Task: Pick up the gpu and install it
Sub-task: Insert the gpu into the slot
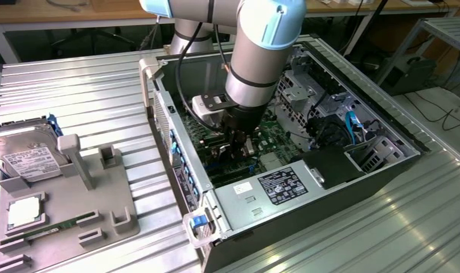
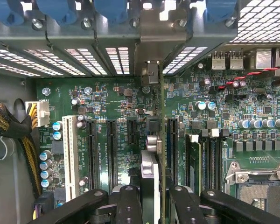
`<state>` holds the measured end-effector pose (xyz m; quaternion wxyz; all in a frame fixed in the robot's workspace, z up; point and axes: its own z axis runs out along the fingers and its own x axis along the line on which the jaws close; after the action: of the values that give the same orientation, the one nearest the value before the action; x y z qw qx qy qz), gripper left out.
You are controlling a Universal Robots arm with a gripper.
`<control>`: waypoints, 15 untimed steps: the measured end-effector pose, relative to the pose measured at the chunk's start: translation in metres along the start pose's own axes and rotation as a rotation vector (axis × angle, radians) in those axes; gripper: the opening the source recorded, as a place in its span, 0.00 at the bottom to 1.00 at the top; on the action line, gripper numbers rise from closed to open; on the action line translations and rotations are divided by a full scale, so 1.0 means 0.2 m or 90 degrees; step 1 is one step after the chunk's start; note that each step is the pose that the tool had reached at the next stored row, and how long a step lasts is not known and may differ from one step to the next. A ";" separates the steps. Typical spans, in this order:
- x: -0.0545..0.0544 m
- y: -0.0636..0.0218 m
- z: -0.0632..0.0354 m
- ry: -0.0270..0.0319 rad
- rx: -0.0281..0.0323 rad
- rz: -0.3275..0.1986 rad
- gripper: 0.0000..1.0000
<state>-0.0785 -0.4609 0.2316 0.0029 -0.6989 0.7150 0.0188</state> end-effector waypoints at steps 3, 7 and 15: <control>0.00 0.001 0.002 -0.0007 0.0000 0.000 0.29; 0.00 0.000 -0.002 0.0001 0.0000 0.000 0.36; -0.01 0.002 -0.048 -0.0001 0.0010 0.000 0.36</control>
<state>-0.0786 -0.4594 0.2412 0.0035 -0.6990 0.7149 0.0183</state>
